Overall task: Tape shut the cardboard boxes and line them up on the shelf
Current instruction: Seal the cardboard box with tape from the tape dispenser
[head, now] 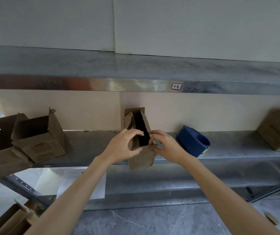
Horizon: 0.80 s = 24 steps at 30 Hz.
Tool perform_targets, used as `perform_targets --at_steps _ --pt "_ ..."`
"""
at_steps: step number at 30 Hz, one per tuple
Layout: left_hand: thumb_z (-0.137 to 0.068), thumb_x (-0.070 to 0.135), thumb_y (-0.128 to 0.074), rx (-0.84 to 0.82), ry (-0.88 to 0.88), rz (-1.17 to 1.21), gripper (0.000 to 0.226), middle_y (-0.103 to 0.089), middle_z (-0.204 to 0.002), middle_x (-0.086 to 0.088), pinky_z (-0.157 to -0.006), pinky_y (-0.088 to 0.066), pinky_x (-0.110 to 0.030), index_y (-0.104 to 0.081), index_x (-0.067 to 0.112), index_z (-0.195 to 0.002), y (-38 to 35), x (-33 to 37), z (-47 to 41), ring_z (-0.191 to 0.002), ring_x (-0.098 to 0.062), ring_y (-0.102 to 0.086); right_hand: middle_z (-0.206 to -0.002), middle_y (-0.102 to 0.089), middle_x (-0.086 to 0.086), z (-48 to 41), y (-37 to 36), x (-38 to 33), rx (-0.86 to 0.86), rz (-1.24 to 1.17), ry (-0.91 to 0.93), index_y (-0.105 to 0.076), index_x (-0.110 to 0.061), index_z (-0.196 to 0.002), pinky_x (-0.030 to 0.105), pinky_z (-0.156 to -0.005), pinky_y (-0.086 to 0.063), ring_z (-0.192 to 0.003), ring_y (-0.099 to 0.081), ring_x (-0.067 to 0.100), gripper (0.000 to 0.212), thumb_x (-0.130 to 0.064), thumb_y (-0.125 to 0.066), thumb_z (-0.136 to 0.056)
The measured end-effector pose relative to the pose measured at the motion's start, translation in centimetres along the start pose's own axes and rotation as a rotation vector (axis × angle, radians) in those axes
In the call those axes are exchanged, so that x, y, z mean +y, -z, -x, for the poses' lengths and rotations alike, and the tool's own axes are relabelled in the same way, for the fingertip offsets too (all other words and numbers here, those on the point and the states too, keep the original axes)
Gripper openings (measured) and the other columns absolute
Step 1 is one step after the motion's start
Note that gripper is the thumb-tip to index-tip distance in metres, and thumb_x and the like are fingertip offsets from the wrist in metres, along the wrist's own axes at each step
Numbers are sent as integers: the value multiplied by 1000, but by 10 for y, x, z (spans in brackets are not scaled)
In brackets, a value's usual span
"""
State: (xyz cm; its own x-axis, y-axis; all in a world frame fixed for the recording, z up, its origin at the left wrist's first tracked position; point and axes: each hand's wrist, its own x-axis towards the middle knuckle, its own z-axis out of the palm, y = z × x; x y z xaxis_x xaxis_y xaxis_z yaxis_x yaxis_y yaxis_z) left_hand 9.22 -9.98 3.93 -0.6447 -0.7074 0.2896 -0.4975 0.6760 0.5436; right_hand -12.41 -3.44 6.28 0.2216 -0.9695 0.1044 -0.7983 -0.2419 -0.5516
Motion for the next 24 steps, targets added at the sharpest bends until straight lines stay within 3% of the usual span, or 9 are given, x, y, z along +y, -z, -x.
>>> perform_targets --at_steps 4,11,19,24 --pt "-86 53 -65 -23 -13 -53 43 -57 -123 17 -97 -45 -34 -60 31 -122 5 -5 -3 -111 -5 -48 -142 -45 -4 2 4 7 -5 16 23 -62 -22 -93 31 -99 -46 -114 -55 13 9 -14 -65 -92" --pt "-87 43 -69 19 -13 -25 33 -53 -119 15 -94 -43 -27 -64 28 -116 6 1 8 -111 -4 -46 -139 -48 -3 4 20 29 28 49 -9 -64 -19 -95 32 -96 -48 -108 -59 17 7 -13 -66 -91" --pt "-88 31 -68 -20 -7 -28 32 -53 -123 17 -91 -40 -21 -61 29 -119 4 4 -10 -108 0 -44 -133 -53 0 6 29 36 36 44 -43 -66 -16 -95 32 -99 -47 -110 -57 16 6 -13 -67 -90" --pt "-86 34 -70 -2 -13 -56 34 -56 -130 12 -98 -39 -25 -63 28 -119 6 -5 -30 -117 -5 -49 -126 -56 -1 8 27 36 38 31 -12 -65 -16 -94 30 -97 -48 -108 -58 14 7 -13 -68 -89"
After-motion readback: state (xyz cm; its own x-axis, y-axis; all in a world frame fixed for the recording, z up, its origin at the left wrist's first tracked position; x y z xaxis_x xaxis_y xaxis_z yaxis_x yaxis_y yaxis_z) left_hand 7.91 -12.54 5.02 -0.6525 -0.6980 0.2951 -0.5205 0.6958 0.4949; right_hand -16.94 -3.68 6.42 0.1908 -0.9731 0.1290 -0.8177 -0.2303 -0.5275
